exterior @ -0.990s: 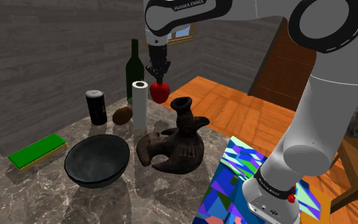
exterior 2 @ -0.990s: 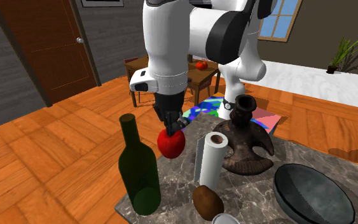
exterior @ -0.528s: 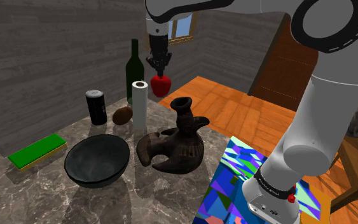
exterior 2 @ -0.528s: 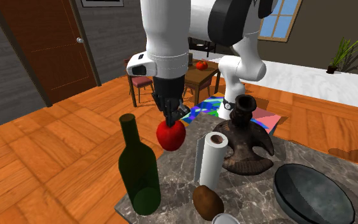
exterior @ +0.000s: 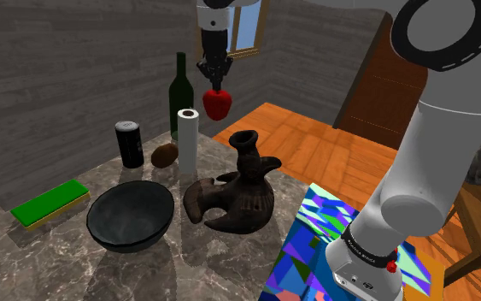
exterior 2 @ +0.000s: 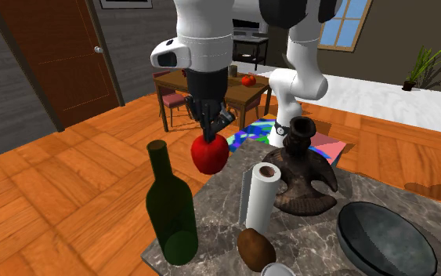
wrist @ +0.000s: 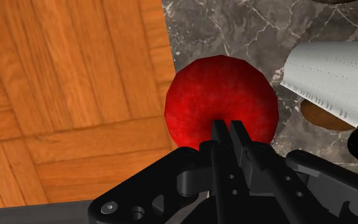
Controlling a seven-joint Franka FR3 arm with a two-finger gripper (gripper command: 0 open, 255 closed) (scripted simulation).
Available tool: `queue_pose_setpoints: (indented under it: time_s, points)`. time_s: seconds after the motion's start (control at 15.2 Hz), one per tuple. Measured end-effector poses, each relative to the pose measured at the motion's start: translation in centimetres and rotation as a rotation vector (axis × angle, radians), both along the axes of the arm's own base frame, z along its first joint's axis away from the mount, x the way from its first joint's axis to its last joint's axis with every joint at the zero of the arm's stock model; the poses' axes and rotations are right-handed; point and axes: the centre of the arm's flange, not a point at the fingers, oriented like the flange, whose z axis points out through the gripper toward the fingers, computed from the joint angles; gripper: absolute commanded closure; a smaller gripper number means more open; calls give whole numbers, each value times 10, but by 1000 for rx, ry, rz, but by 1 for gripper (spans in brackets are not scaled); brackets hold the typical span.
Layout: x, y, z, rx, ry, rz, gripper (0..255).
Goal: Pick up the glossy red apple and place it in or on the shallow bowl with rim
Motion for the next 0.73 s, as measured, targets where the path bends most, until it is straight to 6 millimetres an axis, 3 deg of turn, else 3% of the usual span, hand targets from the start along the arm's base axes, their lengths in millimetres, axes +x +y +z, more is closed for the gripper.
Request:
queue_pose_setpoints:
  time_s: [0.33, 0.53, 0.73]
  points:
    - [1, 0, 25, 0, 0, 0, 255]
    - [-10, 26, 34, 0, 1, 1, 255]
    - [-23, 63, 39, 0, 0, 1, 255]
